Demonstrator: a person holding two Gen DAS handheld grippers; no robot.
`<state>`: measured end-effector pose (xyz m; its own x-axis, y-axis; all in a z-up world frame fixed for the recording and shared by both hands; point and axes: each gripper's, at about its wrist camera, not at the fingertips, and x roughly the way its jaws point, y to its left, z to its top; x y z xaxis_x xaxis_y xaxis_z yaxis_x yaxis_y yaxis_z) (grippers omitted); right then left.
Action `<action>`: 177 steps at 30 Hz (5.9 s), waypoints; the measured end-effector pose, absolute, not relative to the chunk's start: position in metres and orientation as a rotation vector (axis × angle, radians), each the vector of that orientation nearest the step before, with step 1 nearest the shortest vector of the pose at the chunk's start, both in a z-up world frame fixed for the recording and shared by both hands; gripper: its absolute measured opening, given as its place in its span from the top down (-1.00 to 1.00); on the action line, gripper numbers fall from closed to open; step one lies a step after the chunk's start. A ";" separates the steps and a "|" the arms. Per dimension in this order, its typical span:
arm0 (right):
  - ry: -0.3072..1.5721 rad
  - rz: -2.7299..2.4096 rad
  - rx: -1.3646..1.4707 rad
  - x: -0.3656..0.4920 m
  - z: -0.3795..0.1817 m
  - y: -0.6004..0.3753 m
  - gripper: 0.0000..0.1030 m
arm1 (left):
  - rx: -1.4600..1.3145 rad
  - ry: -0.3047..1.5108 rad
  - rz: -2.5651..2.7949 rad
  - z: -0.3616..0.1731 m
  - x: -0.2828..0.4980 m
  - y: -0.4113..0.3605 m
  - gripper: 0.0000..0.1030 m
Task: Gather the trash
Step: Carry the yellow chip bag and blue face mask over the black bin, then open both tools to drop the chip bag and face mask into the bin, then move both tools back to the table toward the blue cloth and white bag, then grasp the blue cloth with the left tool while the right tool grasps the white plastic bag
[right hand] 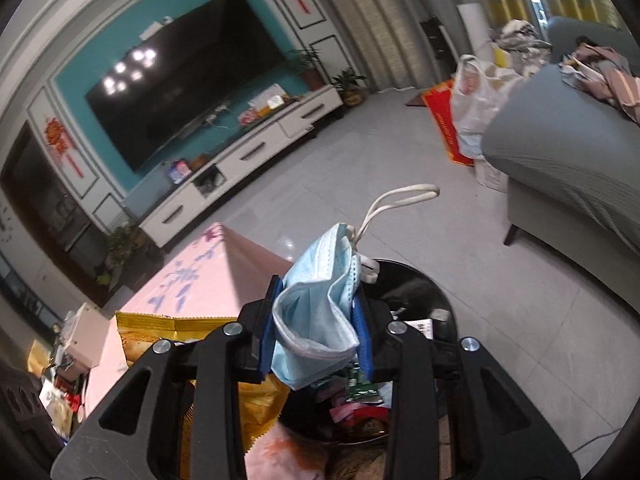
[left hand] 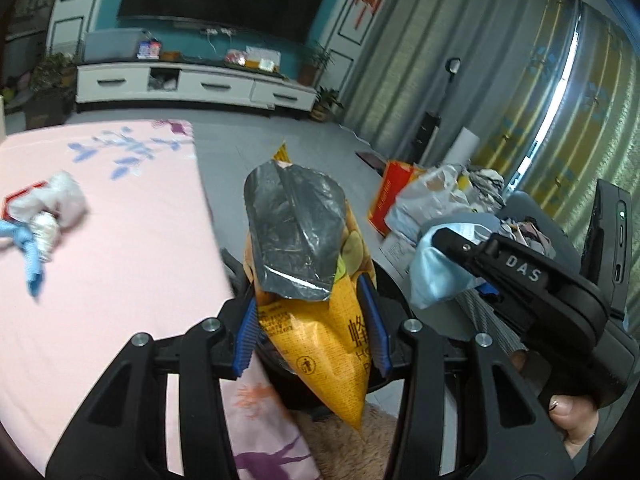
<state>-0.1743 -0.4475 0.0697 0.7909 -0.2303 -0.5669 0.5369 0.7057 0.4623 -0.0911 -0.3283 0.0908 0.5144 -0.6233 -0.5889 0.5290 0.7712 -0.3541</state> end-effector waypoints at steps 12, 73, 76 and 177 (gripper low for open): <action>0.598 -0.533 0.715 -0.160 0.036 -0.471 0.35 | -0.095 0.896 -0.730 0.047 -0.067 -0.374 0.09; 0.758 -0.575 0.793 -0.141 -0.003 -0.487 0.24 | 0.014 1.061 -0.750 -0.017 -0.048 -0.431 0.07; 0.757 -0.576 0.795 -0.141 -0.003 -0.487 0.23 | 0.007 1.060 -0.747 -0.017 -0.048 -0.431 0.06; 0.907 0.444 0.542 0.049 0.084 -0.206 0.41 | -0.407 0.790 -0.443 0.069 0.011 -0.057 0.34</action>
